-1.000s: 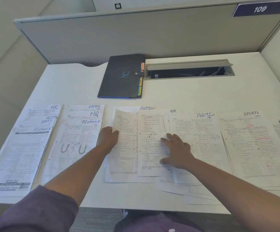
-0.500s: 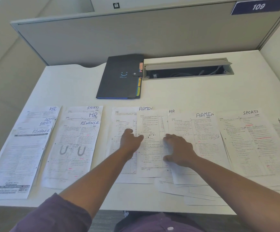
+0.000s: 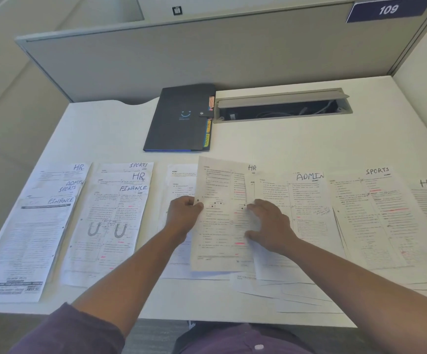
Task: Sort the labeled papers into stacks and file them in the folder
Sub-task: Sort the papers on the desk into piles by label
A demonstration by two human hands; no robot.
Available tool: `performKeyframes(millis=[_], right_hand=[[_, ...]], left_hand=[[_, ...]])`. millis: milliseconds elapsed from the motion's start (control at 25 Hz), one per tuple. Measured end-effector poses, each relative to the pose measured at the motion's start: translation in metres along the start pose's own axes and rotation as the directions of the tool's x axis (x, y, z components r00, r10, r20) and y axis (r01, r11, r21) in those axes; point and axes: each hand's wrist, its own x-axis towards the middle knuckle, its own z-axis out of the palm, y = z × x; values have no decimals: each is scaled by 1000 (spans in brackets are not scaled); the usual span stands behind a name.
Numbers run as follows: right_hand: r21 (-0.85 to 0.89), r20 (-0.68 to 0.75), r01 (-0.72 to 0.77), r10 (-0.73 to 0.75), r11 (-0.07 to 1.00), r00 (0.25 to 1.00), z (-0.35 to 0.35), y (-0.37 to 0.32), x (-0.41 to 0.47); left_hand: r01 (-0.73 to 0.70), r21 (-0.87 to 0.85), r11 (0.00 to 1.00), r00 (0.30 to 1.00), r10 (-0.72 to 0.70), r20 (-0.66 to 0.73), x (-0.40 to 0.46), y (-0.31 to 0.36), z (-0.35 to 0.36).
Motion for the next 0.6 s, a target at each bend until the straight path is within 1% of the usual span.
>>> performKeyframes(millis=[160, 280, 440, 600], right_hand=[[-66, -14, -24, 23, 998, 1000, -2, 6, 2], [-98, -9, -29, 28, 995, 1000, 0, 1, 3], [-114, -23, -43, 41, 993, 999, 9, -8, 0], [-125, -51, -99, 94, 987, 994, 13, -18, -3]], left_hand=[[24, 54, 998, 996, -19, -92, 2, -17, -54], [65, 103, 993, 990, -50, -135, 3, -37, -79], [95, 109, 990, 992, -85, -92, 13, -57, -89], [68, 227, 972, 997, -58, -49, 27, -64, -90]])
